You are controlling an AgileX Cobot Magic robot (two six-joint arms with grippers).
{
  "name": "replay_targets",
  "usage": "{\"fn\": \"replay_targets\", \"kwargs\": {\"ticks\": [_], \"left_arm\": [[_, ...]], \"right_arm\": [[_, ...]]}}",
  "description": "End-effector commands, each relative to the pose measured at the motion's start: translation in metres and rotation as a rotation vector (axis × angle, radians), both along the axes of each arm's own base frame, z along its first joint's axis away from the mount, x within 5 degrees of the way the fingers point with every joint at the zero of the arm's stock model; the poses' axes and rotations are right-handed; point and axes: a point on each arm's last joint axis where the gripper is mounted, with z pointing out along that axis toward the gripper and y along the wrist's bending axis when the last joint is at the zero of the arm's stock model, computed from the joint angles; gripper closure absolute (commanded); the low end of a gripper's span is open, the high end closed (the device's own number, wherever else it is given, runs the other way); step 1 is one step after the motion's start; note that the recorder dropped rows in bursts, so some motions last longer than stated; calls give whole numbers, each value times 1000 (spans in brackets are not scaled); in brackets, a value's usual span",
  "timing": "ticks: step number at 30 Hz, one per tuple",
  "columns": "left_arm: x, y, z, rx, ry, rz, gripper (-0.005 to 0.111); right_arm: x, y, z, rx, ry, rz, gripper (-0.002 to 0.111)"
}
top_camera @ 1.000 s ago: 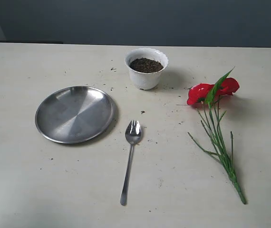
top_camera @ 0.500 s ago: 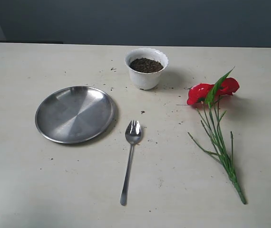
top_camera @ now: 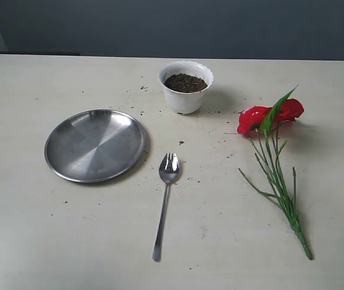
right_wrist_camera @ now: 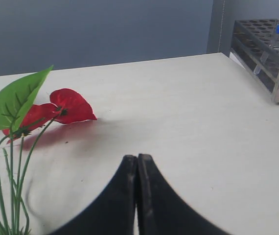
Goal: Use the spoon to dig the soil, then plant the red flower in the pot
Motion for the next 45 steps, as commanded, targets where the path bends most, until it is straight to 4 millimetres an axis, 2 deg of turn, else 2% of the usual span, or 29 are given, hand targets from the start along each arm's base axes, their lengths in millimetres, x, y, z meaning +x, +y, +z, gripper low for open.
{"fn": "replay_targets", "kwargs": {"ticks": [1,5,10,16,31,45], "left_arm": [[2,1,28,5,10,-1,106],[8,2,49,-5,36,0,106],[9,0,75,-36,-18,-11,106],[5,-2,91,-79,-62,-26,106],[2,-6,94,-155,-36,-51,106],[2,-5,102,-138,-120,-49,106]], "right_arm": [[0,0,0,0,-6,-5,109],[0,0,0,0,-6,-5,109],[0,0,0,0,-6,-5,109],[0,0,0,0,-6,-5,109],[0,0,0,0,-6,-5,109],[0,0,0,0,-6,-5,109]]}}
